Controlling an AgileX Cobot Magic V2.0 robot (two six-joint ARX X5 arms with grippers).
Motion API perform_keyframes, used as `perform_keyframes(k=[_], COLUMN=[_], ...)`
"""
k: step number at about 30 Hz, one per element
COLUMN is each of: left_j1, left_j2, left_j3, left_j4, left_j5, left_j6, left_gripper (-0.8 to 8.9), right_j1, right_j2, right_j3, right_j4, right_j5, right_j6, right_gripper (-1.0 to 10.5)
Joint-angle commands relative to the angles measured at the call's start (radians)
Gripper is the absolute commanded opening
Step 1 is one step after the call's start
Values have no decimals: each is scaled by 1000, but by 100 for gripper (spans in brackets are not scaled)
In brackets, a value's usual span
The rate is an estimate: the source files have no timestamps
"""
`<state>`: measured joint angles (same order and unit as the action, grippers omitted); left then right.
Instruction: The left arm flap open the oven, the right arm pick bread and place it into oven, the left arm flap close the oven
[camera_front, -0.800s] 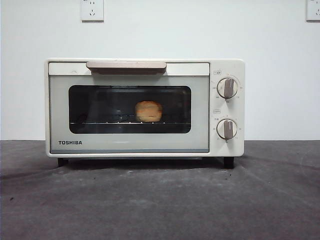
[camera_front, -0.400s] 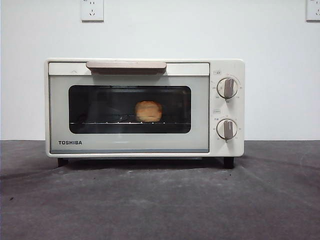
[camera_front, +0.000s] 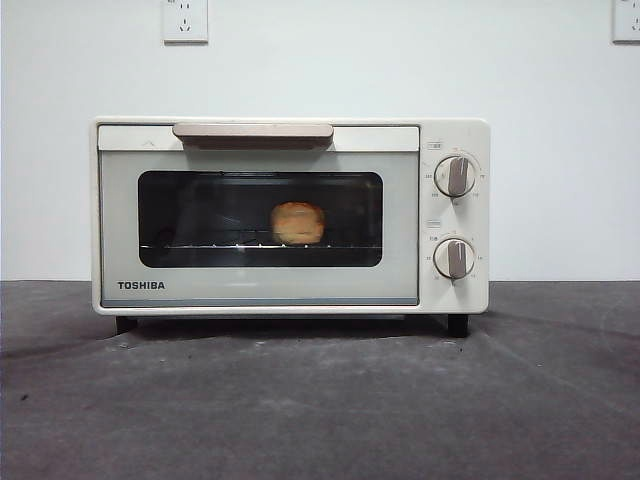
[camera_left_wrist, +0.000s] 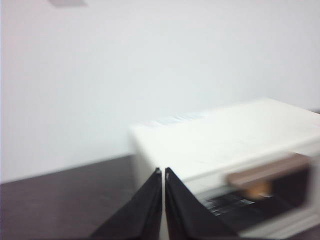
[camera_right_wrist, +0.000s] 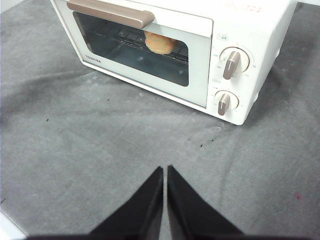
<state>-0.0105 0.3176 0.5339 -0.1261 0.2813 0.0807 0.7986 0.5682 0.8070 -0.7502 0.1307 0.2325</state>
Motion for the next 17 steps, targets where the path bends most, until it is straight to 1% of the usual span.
perform_keyframes(k=[1,10,17], left_j1=[21,59,63], left_j2=[-51,-209,-267], left_j3=[-95,-349,-437], left_j4=[50,50,35], left_j5=[-27,-28,-29], left_j6=[16,17,16], left_gripper=[16,16,16], right_j1=[9,9,9], right_j2=[5,5,5], right_j3=[12,12,12], right_j4=[13,13,13], right_j5=[2,2,2], right_j6=[-5,-5,-5], right_gripper=[7,7,7])
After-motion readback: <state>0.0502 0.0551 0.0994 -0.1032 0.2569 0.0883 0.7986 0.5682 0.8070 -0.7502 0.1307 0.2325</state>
